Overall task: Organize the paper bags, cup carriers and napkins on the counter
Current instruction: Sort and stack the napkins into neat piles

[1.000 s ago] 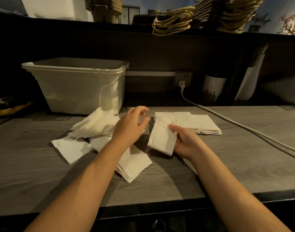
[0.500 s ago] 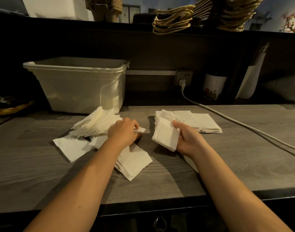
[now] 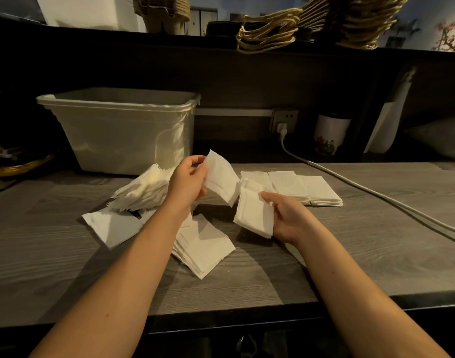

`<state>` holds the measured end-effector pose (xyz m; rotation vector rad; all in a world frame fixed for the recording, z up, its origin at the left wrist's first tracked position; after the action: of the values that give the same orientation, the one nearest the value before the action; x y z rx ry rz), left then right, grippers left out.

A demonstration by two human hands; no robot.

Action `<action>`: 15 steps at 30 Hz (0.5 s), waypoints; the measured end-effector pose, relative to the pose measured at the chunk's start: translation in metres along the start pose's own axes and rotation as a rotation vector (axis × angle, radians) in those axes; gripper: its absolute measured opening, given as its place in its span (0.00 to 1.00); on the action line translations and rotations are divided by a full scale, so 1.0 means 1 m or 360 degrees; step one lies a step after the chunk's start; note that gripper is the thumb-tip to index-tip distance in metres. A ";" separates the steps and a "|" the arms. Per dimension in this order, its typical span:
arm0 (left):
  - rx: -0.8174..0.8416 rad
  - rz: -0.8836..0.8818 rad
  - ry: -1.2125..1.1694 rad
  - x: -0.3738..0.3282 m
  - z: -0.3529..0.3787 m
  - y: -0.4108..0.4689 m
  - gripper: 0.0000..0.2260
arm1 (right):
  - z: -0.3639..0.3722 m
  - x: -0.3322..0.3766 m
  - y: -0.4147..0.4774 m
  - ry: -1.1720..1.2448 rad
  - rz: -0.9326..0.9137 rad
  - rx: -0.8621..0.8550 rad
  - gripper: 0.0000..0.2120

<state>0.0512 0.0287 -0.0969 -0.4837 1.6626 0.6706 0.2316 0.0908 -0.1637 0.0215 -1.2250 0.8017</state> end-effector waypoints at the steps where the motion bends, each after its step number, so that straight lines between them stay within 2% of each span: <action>1: 0.0016 -0.0061 -0.0092 0.003 0.002 0.000 0.13 | 0.000 -0.001 0.001 -0.0013 0.0006 0.0001 0.12; 5: 0.0100 -0.0141 -0.0441 0.003 0.010 -0.005 0.19 | 0.000 -0.003 0.003 -0.0062 0.0033 0.0016 0.13; 7: 0.0142 -0.0052 -0.0424 -0.005 0.013 -0.009 0.15 | 0.002 -0.004 0.003 -0.0039 0.0040 0.0039 0.11; 9: 0.0210 0.0204 -0.0125 -0.021 0.019 -0.015 0.10 | 0.005 -0.005 0.002 0.0026 0.0043 0.0095 0.11; 12: 0.0548 0.0675 0.0529 -0.042 0.050 -0.038 0.13 | 0.016 -0.004 0.001 0.0135 0.0025 0.0267 0.13; 15: 0.0843 0.0889 0.0898 -0.041 0.077 -0.058 0.11 | 0.022 -0.002 0.000 0.0193 0.0009 0.0389 0.15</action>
<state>0.1539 0.0348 -0.0756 0.2156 2.4510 0.4709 0.2131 0.0808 -0.1569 0.1664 -1.0082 0.9409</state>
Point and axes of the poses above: each hand's wrist, its own y-axis towards the middle knuckle, its own z-axis out of the palm, x = y × z, the point moved 10 cm from there along y, towards the middle knuckle, and after that the axes turned 1 degree about x, right-handed, at the moved point
